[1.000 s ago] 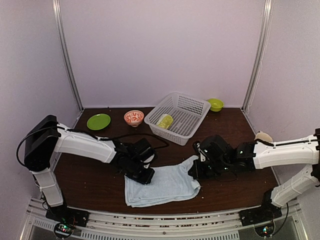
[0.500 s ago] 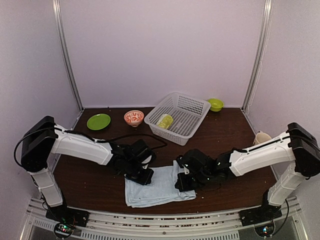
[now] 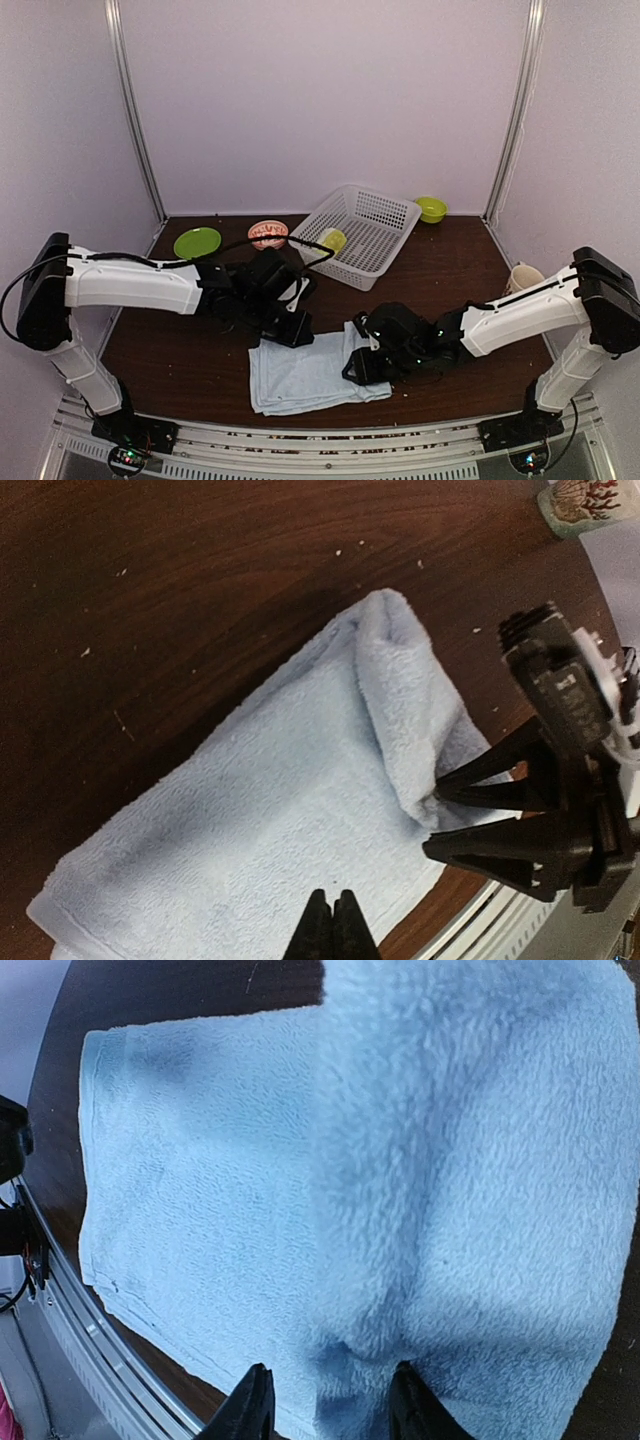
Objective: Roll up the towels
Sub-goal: Roll the towel at the center of the board.
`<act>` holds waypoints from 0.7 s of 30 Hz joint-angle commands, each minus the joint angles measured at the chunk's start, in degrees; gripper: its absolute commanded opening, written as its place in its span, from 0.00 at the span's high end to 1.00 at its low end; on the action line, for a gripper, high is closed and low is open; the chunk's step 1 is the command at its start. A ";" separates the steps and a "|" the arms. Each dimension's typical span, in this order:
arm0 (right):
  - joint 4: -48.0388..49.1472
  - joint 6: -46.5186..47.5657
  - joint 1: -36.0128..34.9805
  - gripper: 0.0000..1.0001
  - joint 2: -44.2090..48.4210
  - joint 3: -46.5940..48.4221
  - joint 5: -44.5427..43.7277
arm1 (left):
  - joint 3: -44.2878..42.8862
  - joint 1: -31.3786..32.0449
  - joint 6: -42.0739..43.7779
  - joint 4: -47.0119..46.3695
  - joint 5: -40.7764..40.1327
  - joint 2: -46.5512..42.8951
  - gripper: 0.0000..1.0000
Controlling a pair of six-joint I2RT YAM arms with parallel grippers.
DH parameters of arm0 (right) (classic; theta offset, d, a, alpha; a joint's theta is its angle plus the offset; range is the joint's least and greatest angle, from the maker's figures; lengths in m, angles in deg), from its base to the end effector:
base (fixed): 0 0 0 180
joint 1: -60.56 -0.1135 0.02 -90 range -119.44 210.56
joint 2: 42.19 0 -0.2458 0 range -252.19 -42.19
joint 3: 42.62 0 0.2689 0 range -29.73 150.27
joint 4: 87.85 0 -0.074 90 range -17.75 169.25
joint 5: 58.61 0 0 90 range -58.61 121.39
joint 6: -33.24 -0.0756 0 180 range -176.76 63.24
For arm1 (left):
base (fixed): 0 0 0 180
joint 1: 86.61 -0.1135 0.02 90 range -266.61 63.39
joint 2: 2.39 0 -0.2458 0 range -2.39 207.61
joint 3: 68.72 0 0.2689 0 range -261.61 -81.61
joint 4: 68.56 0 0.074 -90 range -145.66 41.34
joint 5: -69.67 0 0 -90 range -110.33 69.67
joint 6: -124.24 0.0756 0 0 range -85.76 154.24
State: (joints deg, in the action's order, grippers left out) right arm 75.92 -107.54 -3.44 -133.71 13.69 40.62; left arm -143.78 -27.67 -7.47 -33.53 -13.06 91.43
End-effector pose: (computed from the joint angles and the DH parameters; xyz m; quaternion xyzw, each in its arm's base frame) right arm 0.1376 0.3099 0.0880 -0.1347 0.9315 0.3182 0.1134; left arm 0.1873 -0.3296 0.1521 0.1616 0.9349 -0.2772 0.1516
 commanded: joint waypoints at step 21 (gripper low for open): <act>5.05 0.16 -0.02 0.61 0.41 -3.03 0.76 | -12.61 -1.17 -4.09 -15.38 14.34 19.45 1.00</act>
State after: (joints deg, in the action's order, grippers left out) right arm 80.60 -107.61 -3.42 -133.69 11.13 40.88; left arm -155.34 -27.82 -10.05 -45.08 -1.08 108.83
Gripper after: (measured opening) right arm 0.386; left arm 0.001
